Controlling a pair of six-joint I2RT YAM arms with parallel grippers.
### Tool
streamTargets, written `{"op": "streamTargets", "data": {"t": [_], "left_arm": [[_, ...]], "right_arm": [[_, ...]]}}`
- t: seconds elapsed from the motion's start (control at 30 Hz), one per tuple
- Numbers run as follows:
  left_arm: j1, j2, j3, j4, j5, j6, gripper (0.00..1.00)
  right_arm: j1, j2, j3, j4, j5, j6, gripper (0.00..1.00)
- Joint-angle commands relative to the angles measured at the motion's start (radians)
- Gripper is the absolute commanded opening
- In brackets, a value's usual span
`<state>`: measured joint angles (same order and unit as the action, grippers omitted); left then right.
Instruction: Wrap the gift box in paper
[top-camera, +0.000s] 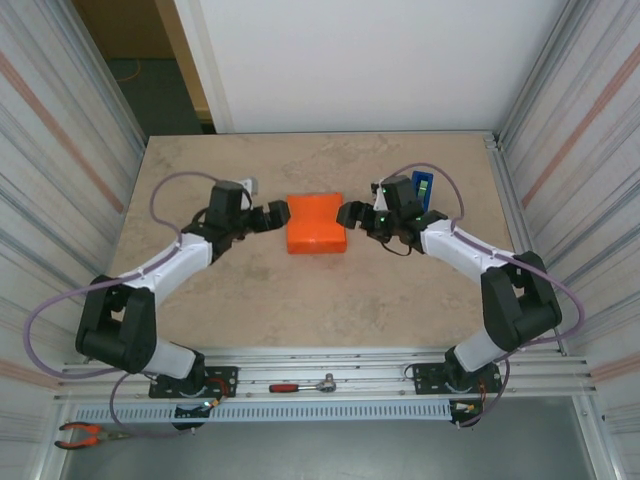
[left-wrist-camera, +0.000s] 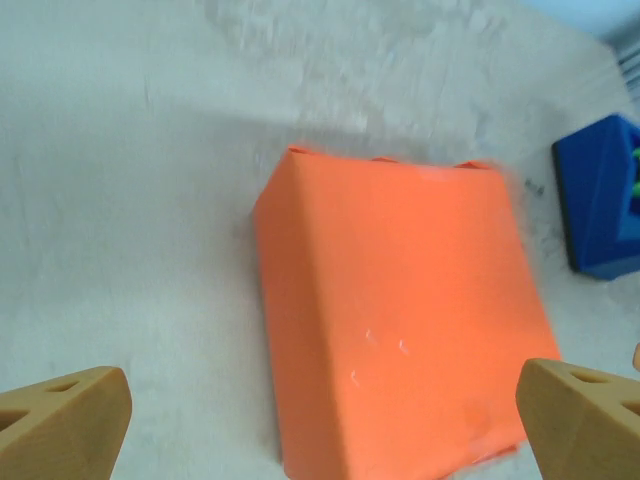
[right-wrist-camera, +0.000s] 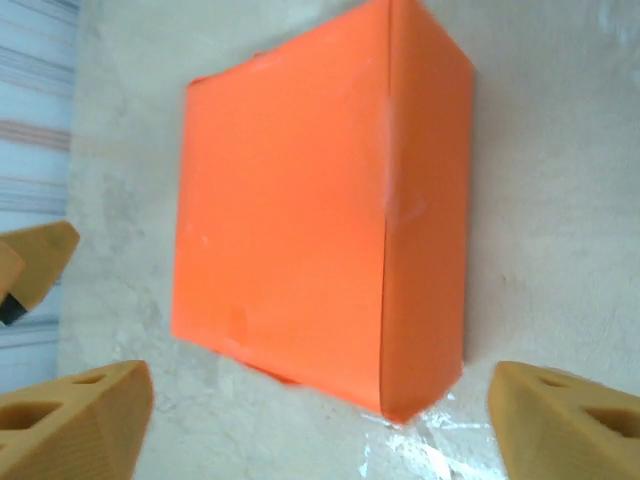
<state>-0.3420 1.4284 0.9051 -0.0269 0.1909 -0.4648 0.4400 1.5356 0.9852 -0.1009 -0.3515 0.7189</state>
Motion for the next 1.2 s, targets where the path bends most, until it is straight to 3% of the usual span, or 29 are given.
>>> {"op": "streamTargets", "data": {"t": [0.0, 0.13, 0.3, 0.6, 0.8, 1.17], "left_arm": [[0.026, -0.046, 0.086, -0.102, 0.040, 0.105, 0.99], [0.068, -0.125, 0.100, -0.178, -0.009, 0.141, 0.99], [0.098, -0.245, 0.024, -0.187, -0.160, 0.230, 0.99], [0.130, -0.434, -0.320, 0.189, -0.491, 0.503, 0.99], [0.241, -0.433, -0.484, 0.355, -0.435, 0.511, 0.99], [0.250, -0.109, -0.531, 0.709, -0.311, 0.589, 0.99]], "right_arm": [[-0.042, -0.080, 0.005, -0.076, 0.026, -0.051, 0.96], [-0.096, -0.194, -0.024, -0.182, 0.188, -0.123, 0.98], [-0.208, -0.293, -0.083, -0.230, 0.342, -0.154, 0.98], [-0.372, -0.409, -0.229, -0.085, 0.555, -0.295, 0.98], [-0.440, -0.388, -0.309, -0.011, 0.625, -0.404, 0.98], [-0.479, -0.260, -0.509, 0.418, 0.587, -0.520, 0.98]]}}
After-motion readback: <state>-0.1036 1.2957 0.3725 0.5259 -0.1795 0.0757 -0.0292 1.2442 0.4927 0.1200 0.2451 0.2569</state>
